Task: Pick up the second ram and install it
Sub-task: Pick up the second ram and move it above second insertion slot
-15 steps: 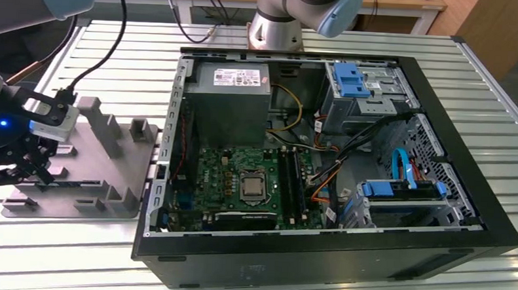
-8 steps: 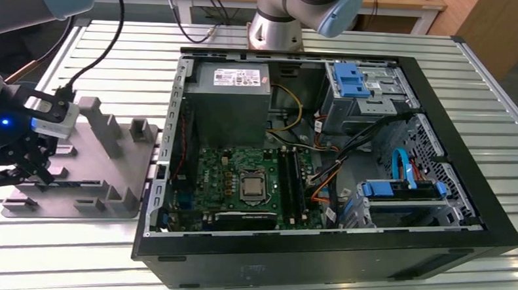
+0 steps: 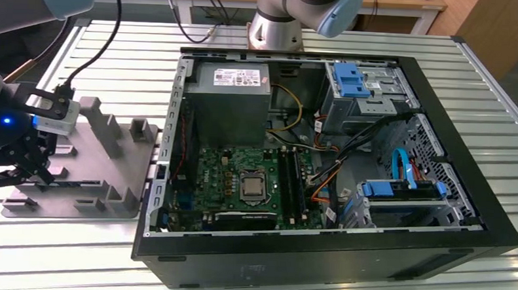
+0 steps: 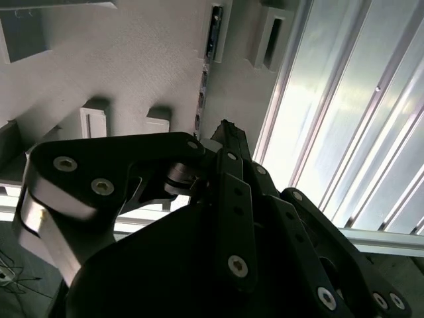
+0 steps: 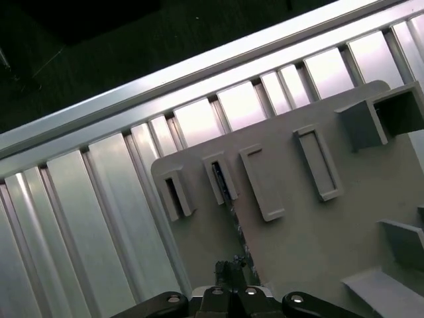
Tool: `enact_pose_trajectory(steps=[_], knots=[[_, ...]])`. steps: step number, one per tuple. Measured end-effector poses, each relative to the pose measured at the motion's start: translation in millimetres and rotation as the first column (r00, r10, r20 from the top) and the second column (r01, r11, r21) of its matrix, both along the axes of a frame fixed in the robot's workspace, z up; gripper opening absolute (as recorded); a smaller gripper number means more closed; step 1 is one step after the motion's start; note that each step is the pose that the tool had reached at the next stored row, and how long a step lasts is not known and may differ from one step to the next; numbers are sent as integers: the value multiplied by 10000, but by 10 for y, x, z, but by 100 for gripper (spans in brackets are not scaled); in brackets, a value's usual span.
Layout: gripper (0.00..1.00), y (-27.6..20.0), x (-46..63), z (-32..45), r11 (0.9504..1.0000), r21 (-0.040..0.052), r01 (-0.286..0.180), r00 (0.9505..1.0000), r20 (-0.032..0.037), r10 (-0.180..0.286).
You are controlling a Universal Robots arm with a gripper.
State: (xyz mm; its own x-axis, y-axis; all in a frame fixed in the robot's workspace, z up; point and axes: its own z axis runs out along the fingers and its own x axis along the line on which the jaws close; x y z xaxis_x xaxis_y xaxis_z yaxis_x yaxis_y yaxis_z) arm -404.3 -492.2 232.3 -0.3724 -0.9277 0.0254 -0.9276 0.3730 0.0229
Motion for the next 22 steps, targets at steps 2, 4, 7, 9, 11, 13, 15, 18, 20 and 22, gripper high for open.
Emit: enact_pose_trajectory(steps=[2, 4, 7, 9, 11, 13, 15, 18, 20, 22], knots=[[10, 0, 0, -1, 9999, 1, -154, 9999, 1, 154], [10, 0, 0, 0, 9995, 0, -300, 9995, 0, 300], [10, 0, 0, 0, 9986, 0, -526, 9986, 1, 526], [10, 0, 0, 0, 9977, 0, -685, 9977, 0, 685], [10, 0, 0, 0, 9965, 0, -837, 9965, 0, 837], [10, 0, 0, 0, 9951, 0, -986, 9951, 0, 986], [10, 0, 0, 0, 9935, 0, -1138, 9935, 0, 1138], [10, 0, 0, 0, 9909, 0, -1345, 9909, 0, 1345], [10, 0, 0, 0, 9890, 0, -1481, 9890, 0, 1481], [10, 0, 0, 0, 9867, 0, -1623, 9867, 0, 1623]])
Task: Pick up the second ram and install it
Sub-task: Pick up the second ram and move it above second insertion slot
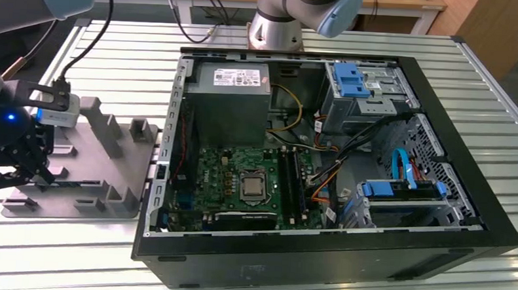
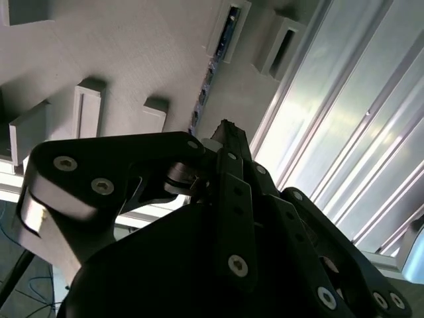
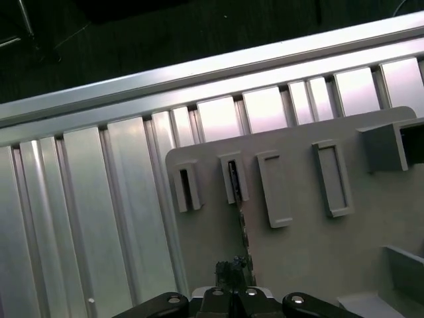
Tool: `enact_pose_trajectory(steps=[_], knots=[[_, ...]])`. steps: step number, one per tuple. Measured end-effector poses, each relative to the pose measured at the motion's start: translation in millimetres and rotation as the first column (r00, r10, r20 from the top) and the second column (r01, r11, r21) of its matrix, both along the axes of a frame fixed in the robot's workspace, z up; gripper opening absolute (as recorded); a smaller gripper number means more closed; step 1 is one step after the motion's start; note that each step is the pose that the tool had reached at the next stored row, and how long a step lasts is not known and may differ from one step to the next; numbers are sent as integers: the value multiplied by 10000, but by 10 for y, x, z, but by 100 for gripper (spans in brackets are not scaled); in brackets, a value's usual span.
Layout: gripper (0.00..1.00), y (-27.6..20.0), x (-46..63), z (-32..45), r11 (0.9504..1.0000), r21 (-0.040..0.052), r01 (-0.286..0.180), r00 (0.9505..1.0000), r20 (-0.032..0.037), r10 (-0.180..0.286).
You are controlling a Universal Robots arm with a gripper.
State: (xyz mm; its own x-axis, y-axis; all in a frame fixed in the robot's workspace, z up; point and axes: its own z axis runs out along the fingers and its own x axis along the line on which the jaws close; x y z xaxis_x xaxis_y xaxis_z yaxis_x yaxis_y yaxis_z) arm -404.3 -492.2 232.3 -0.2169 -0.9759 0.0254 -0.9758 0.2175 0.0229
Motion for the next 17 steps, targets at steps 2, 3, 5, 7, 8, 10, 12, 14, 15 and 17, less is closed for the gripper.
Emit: enact_pose_trajectory(steps=[2, 3, 5, 7, 8, 10, 12, 14, 15, 17], knots=[[10, 0, 0, 0, 9999, 0, -137, 9999, 0, 137], [10, 0, 0, 0, 9998, 0, -204, 9998, 0, 204], [10, 0, 0, 0, 9994, 0, -339, 9994, 0, 339], [10, 0, 0, 0, 9989, 0, -479, 9989, 0, 479], [10, 0, 0, 0, 9985, 0, -544, 9985, 1, 544], [10, 0, 0, 0, 9977, 0, -677, 9977, 0, 677], [10, 0, 0, 0, 9967, 0, -811, 9967, 0, 811], [10, 0, 0, 0, 9956, 0, -940, 9956, 0, 940], [10, 0, 0, 0, 9949, 0, -1006, 9949, 0, 1006], [10, 0, 0, 0, 9936, 0, -1131, 9936, 0, 1131]])
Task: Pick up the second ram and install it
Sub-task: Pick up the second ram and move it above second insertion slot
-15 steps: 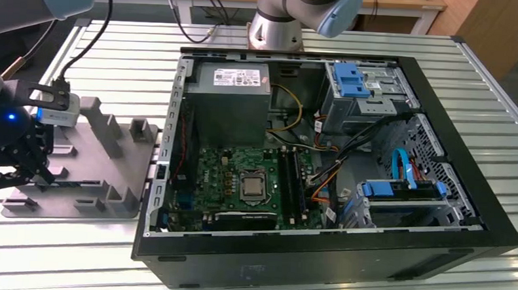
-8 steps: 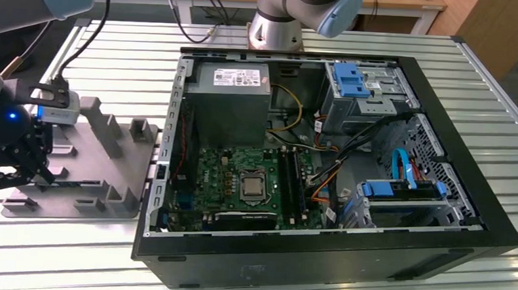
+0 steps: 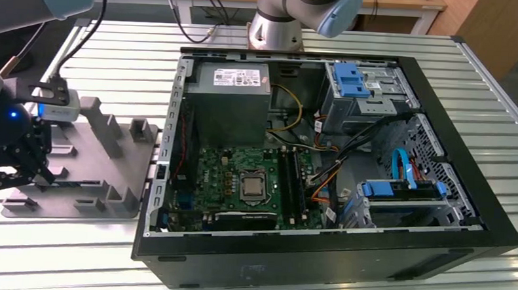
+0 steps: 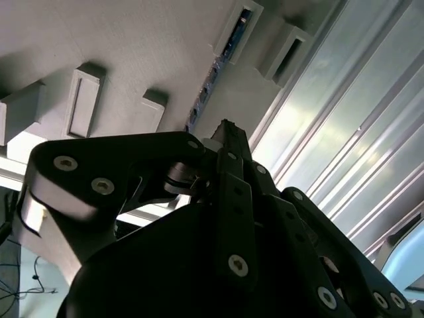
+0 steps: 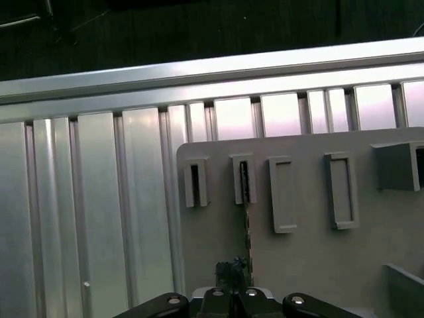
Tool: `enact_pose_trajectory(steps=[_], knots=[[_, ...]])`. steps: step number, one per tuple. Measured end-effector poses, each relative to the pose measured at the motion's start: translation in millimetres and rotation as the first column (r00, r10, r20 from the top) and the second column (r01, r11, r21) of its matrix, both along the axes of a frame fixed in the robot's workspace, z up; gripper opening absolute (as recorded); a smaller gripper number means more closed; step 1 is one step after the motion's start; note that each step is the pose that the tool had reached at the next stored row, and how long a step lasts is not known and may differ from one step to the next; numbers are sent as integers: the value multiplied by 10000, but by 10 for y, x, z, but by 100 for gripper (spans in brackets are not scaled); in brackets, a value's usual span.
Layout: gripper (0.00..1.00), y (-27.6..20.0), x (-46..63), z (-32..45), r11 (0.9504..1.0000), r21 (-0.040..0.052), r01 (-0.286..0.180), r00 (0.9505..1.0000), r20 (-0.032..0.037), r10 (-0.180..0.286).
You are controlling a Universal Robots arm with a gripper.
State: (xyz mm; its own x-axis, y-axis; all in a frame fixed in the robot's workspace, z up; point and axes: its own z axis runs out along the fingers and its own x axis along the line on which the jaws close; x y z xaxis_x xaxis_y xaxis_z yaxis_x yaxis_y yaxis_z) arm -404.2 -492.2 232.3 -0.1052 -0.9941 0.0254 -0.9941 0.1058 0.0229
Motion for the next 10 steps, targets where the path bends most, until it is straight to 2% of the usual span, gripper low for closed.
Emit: enact_pose_trajectory(steps=[10], knots=[[10, 0, 0, 0, 9979, 1, -645, 9979, 1, 645]])
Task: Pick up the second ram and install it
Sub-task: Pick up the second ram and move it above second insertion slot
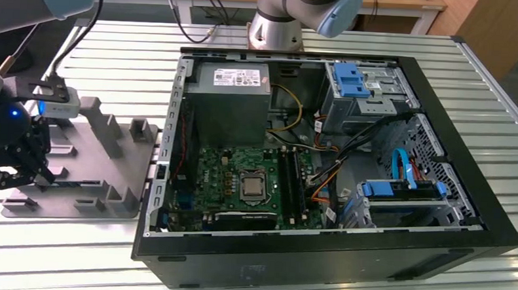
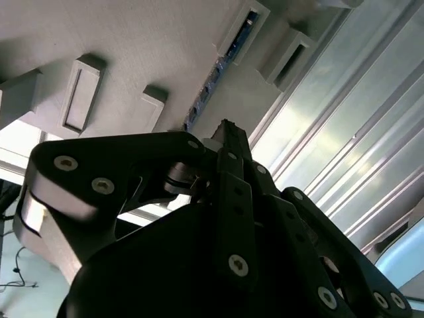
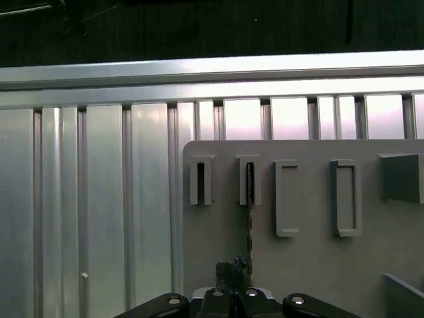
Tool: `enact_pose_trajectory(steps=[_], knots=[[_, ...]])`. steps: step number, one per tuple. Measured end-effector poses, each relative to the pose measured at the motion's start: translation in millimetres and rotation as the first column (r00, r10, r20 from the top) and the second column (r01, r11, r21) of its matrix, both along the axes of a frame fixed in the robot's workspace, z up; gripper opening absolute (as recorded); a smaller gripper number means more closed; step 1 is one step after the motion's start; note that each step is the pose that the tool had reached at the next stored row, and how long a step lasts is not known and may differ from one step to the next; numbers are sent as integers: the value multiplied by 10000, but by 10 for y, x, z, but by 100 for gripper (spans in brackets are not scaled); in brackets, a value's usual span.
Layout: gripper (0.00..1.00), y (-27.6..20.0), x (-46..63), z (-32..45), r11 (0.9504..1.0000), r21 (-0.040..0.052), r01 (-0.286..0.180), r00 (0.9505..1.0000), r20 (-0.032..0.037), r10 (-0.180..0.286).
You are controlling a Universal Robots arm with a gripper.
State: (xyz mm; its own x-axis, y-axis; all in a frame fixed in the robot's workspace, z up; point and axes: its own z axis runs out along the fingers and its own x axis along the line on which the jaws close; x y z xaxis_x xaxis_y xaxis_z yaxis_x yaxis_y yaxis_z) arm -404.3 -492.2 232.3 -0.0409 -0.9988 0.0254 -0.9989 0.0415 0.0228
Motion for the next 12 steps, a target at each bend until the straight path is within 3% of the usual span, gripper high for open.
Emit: enact_pose_trajectory(steps=[12], knots=[[10, 0, 0, 0, 9968, 0, -802, 9968, 0, 802]])
